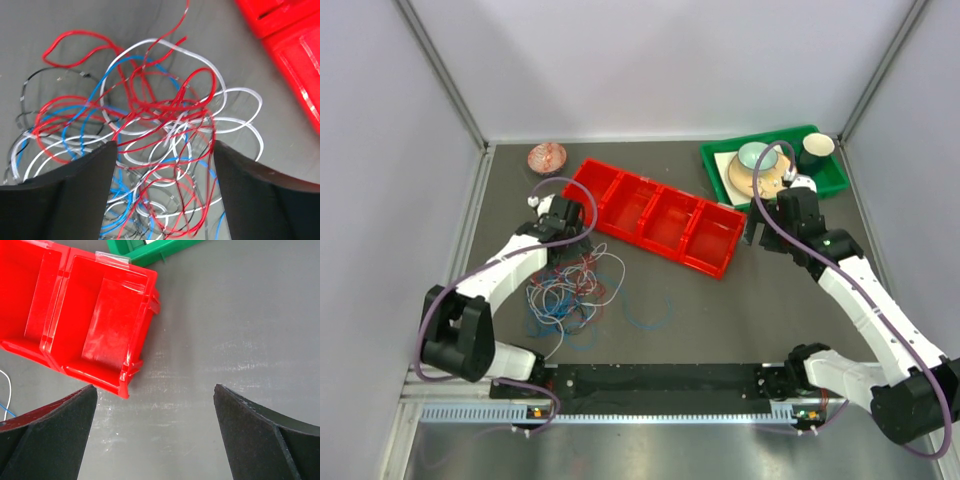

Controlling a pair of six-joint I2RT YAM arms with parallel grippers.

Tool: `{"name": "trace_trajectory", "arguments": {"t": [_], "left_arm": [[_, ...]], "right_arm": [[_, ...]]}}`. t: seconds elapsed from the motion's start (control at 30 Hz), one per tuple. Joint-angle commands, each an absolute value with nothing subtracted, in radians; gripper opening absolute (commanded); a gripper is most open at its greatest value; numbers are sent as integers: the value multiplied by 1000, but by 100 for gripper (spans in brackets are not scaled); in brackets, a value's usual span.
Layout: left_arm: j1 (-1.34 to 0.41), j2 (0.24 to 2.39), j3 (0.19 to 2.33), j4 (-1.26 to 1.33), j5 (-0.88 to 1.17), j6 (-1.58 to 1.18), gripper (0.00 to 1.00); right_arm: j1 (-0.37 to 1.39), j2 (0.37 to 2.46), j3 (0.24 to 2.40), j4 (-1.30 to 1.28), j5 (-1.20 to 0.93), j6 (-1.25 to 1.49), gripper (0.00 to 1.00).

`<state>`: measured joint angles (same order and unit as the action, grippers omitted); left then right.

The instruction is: Untangle the cables

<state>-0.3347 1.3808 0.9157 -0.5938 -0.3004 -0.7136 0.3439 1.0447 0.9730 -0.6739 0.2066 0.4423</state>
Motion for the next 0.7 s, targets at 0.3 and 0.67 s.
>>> {"name": "trace_trajectory", "arguments": {"t": [0.3, 0.67], "left_arm": [[-334, 1325, 1000, -554, -298, -600, 0], [-336, 1143, 1143, -614, -111, -518, 0]], "right_arm": [[350, 1012, 971, -632, 195, 453, 99], [350, 1014, 966, -626, 189, 462, 99]]}}
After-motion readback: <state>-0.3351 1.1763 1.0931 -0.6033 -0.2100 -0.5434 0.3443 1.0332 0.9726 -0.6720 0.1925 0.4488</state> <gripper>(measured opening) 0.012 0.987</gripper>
